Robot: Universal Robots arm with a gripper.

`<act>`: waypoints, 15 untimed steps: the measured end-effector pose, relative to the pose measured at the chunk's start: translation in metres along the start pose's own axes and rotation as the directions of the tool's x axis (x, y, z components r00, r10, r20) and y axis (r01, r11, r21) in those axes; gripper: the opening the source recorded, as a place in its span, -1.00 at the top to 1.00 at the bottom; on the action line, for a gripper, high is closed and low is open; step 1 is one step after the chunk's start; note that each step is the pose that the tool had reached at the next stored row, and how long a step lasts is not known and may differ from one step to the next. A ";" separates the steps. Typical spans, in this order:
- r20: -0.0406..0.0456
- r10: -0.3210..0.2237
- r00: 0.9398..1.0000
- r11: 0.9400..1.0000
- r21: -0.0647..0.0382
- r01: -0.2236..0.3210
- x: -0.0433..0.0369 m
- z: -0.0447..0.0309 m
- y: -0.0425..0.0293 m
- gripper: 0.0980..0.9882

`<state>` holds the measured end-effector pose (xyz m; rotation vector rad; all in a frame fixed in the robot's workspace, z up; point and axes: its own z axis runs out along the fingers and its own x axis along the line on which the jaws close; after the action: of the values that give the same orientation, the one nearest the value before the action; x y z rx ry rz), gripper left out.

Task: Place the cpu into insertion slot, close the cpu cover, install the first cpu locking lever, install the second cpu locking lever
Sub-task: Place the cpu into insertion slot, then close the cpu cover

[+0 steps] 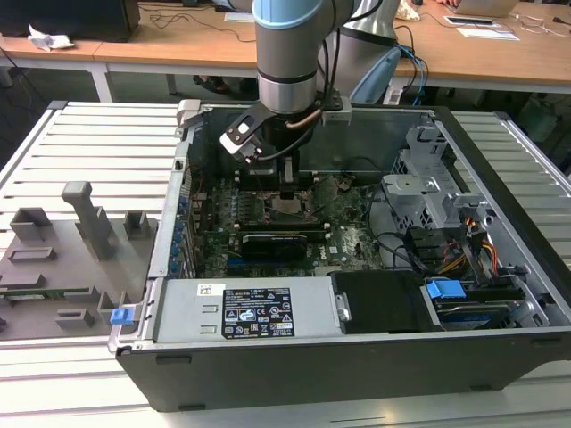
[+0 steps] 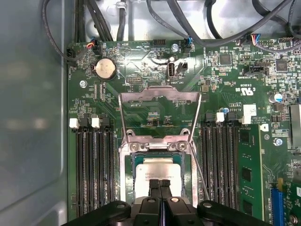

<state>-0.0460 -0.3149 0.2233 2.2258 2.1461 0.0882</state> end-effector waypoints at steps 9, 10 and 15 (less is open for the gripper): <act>0.001 0.003 1.000 1.000 0.000 -0.003 0.0000 -0.0028 0.0002 0.98; 0.001 0.003 1.000 1.000 0.000 -0.003 0.0000 -0.0030 0.0002 0.98; 0.001 0.003 1.000 1.000 0.000 -0.003 0.0000 -0.0035 0.0003 0.98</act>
<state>-0.0460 -0.3150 0.2268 2.2291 2.1420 0.0872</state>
